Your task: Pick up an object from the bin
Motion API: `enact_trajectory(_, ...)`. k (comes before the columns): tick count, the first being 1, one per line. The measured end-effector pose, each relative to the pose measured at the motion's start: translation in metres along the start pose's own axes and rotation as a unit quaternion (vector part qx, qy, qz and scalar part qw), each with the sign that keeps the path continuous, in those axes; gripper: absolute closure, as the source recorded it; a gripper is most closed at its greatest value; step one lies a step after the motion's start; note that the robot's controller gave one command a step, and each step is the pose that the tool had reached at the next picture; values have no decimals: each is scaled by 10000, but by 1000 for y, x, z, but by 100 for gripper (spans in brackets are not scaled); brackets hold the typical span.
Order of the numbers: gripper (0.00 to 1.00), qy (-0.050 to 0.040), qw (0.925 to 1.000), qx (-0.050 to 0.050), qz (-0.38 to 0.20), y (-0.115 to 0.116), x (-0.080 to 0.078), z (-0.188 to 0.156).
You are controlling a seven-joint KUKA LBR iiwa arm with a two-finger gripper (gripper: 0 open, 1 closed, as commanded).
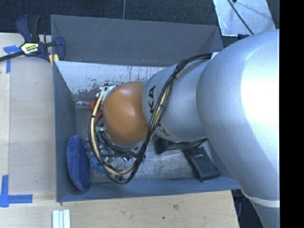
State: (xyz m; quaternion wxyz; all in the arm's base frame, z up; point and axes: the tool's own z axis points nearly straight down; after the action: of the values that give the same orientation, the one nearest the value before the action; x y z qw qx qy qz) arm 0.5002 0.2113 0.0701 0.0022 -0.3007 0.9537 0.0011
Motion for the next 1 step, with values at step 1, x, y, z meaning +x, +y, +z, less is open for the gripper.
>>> enact_trajectory(1, 100, 1, 10000, 11, 36, -4, 1, -1)
